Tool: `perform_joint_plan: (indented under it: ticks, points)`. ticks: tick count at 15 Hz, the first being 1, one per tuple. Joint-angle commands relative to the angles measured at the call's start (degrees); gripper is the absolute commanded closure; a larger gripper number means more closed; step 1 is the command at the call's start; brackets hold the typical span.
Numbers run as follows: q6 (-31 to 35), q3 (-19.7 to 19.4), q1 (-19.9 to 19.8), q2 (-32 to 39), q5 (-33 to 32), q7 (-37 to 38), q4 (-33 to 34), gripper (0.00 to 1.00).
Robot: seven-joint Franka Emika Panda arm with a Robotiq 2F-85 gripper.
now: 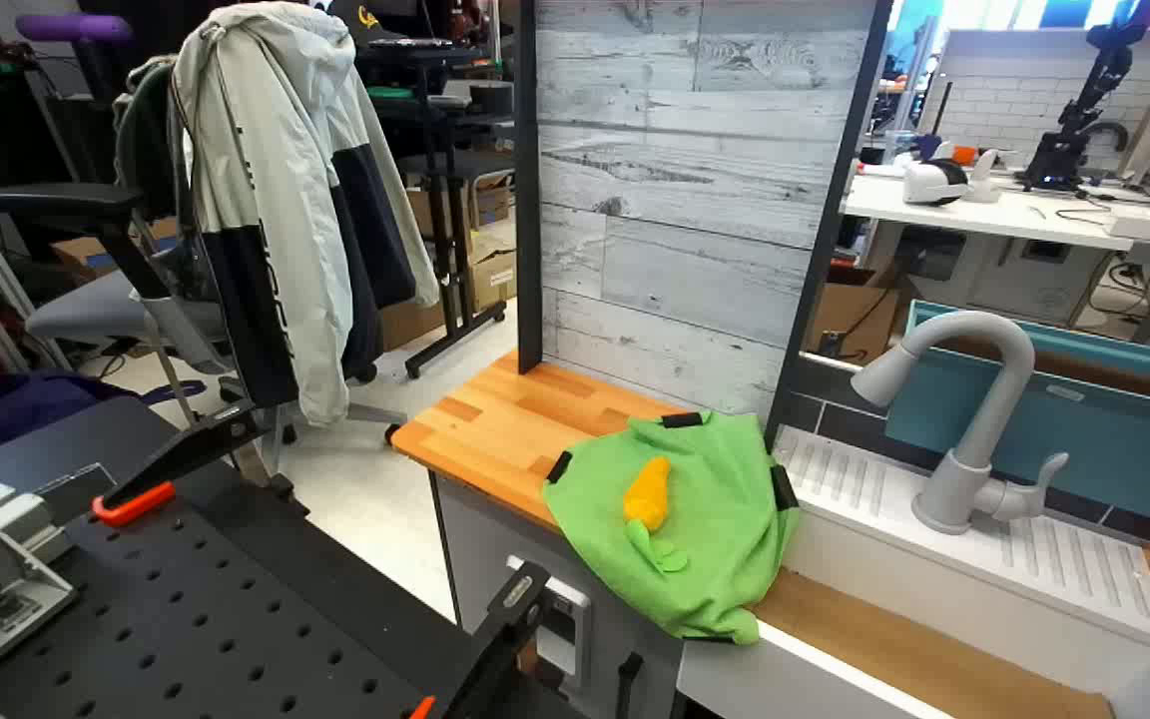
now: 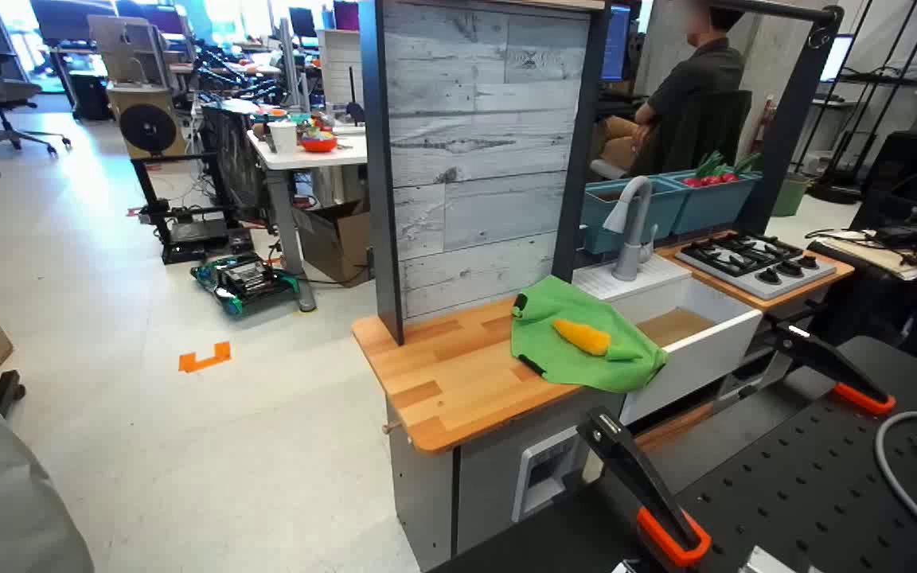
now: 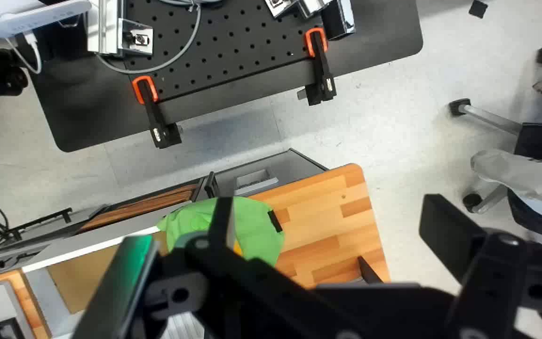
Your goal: Move the carrot plush toy off the green towel and place it on the counter top
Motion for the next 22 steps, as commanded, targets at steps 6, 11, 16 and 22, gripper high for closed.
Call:
perform_joint_plan:
  ticks: [6, 11, 16, 22]
  points:
    - [0.8, 0.3, -0.3, 0.8, 0.0, 0.0, 0.2, 0.00]
    - [8.8, 0.0, -0.7, 6.3, -0.3, -0.3, 0.4, 0.00]
    - [19.2, -1.7, -1.7, 16.3, 0.0, -1.9, 1.4, 0.00]
    - [30.3, -4.3, -3.7, 30.7, 0.5, -2.9, 3.8, 0.00]
